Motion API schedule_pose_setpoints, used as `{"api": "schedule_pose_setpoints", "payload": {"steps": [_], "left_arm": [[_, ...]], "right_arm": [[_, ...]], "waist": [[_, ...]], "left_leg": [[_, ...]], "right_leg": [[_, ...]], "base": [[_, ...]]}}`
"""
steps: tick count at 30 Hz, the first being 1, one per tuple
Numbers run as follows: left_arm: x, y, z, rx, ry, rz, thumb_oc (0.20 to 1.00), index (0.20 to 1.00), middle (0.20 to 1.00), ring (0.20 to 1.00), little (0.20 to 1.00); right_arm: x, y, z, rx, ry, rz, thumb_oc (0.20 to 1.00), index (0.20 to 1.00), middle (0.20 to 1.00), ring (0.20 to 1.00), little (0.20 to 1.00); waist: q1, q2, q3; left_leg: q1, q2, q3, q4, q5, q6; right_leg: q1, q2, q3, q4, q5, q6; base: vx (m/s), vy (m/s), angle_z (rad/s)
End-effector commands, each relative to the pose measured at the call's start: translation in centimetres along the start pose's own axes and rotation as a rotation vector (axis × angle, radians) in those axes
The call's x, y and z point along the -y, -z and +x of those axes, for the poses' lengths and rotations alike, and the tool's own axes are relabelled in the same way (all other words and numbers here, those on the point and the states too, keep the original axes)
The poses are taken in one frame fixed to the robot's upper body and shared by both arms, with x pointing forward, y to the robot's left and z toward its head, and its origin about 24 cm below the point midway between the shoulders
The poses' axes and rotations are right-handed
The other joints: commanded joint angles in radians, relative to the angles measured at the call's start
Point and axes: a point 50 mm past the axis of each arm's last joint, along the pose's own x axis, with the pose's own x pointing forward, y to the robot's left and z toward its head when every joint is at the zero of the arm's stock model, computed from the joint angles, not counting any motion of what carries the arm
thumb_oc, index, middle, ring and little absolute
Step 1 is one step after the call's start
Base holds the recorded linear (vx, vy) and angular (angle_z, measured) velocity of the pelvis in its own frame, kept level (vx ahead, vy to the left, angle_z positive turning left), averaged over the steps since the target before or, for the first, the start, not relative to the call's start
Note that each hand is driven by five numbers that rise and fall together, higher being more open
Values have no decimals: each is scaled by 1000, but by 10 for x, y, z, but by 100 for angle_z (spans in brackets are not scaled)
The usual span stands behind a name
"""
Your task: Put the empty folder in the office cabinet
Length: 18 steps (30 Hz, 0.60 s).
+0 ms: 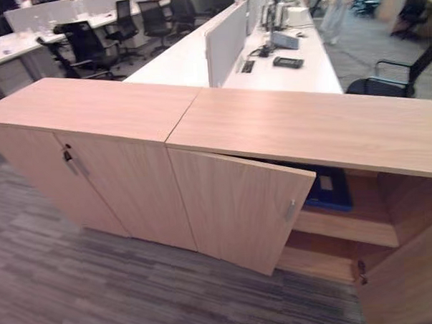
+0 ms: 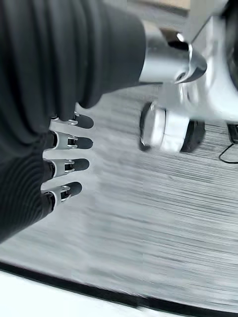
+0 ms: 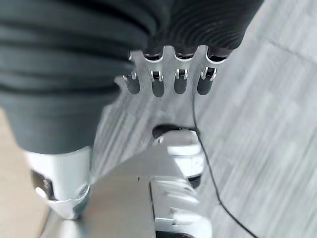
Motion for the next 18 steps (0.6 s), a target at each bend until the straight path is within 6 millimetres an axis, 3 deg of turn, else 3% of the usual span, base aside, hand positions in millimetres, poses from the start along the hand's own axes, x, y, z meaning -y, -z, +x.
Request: {"api": "schedule_pose_setpoints", "payload": {"steps": [1,2,3,4,5,6,8,11,15,18], "left_arm": [[23,-32,0,108,41,173,1000,1000,1000,1000,1000],[23,-32,0,108,41,173,1000,1000,1000,1000,1000],[25,-43,-2,148,47,216,1000,1000,1000,1000,1000],[15,-60,-5,195,8,241,1000,1000,1000,1000,1000],[15,-60,-5,196,8,242,1000,1000,1000,1000,1000],[11,-62,-5,192,-9,237,1000,1000,1000,1000,1000],[6,-56,-5,159,-25,236,1000,1000,1000,1000,1000],[-3,-43,-4,109,-41,209,1000,1000,1000,1000,1000],[-9,-21,-2,32,-39,182,1000,1000,1000,1000,1000],[-14,-9,-2,-8,-47,152,1000,1000,1000,1000,1000]], "right_arm": [[-11,-17,1,44,-27,-36,1000,1000,1000,1000,1000],[-11,-17,1,44,-27,-36,1000,1000,1000,1000,1000],[-11,-20,1,56,-27,-33,1000,1000,1000,1000,1000],[-2,-23,0,69,6,-41,1000,1000,1000,1000,1000],[-2,-23,0,69,6,-41,1000,1000,1000,1000,1000],[2,-28,-1,84,21,-39,1000,1000,1000,1000,1000],[1,-32,-2,99,16,-60,1000,1000,1000,1000,1000],[0,-28,-1,90,17,-78,1000,1000,1000,1000,1000],[-6,-15,0,65,0,-33,1000,1000,1000,1000,1000],[-9,-14,1,78,-7,22,1000,1000,1000,1000,1000]], "waist": [[-7,26,21],[-7,26,21],[-15,28,28],[-30,28,50],[-29,28,52],[-27,33,67],[-26,39,72],[-10,38,76],[5,25,65],[12,-17,30]], "left_leg": [[-43,-36,-15,59,-87,31],[-43,-36,-14,59,-87,31],[-42,-48,9,57,-92,40],[-32,-63,66,43,-94,53],[-30,-63,67,44,-95,53],[-24,-59,97,41,-99,54],[-10,-50,137,24,-96,54],[3,-31,193,18,-102,60],[26,-20,235,-16,-98,63],[41,-30,288,-46,-97,57]], "right_leg": [[-48,39,-29,-43,72,24],[-48,39,-29,-43,72,24],[-65,25,-24,-48,93,39],[-103,-9,-56,-51,128,59],[-102,-8,-55,-51,127,59],[-117,-39,-126,-44,134,52],[-123,-94,-265,-37,135,38],[-112,-163,-407,-31,129,27],[-63,-215,-488,-1,130,29],[-28,-214,-536,-35,153,48]], "base": [[-64,88,-68],[-141,177,-60],[-262,267,-58],[-262,267,-60],[-258,232,-113],[-110,93,-118],[-110,88,-93],[-80,5,-97],[-32,-39,-56],[38,-120,-50]]}}
